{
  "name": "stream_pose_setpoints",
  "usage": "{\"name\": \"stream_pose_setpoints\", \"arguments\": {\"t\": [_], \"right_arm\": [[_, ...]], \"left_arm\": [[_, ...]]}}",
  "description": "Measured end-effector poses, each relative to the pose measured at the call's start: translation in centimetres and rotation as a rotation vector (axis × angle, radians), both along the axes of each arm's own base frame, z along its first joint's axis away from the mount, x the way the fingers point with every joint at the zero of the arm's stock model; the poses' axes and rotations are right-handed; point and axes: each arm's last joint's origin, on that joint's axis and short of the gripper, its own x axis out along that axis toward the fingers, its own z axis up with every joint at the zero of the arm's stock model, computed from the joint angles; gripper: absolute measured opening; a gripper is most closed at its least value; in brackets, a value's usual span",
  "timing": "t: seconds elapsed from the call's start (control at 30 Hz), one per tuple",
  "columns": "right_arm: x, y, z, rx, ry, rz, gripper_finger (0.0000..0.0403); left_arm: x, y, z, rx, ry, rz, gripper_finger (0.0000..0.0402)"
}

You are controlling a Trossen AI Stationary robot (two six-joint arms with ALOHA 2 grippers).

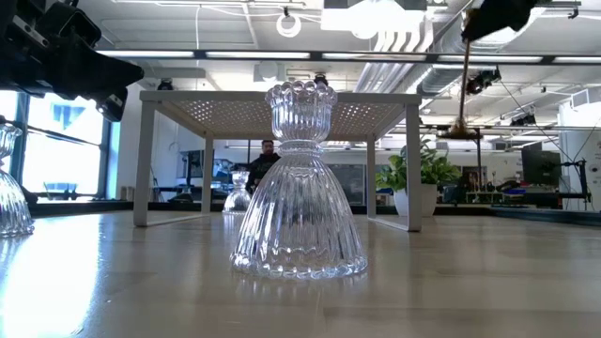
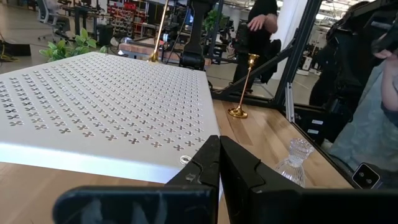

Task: Pick & Place candle stick holders
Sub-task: Put the top right gold candle holder on the shelf

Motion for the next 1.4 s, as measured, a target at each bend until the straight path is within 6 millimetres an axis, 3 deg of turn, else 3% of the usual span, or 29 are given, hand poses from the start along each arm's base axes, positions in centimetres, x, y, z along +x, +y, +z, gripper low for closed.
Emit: {"name": "stream_pose_setpoints", "arguments": {"t": [0.37, 1.07, 1.4], "right_arm": [[-0.2, 0.2, 4.2, -0.034, -0.092, 0.063, 0.0087], [7.9, 0.4, 9.3, -0.037, -0.049, 0.203, 0.0086], [10.1, -2.0, 9.8, 0.008, -0.033, 0.208, 0.0086]], "left_arm": [[0.0, 0.0, 0.0, 0.002, 0.0, 0.0, 0.0001], [0.0, 0.0, 0.0, 0.003, 0.0, 0.0, 0.0001], [0.0, 0.0, 0.0, 0.003, 0.0, 0.0, 0.0001]]}}
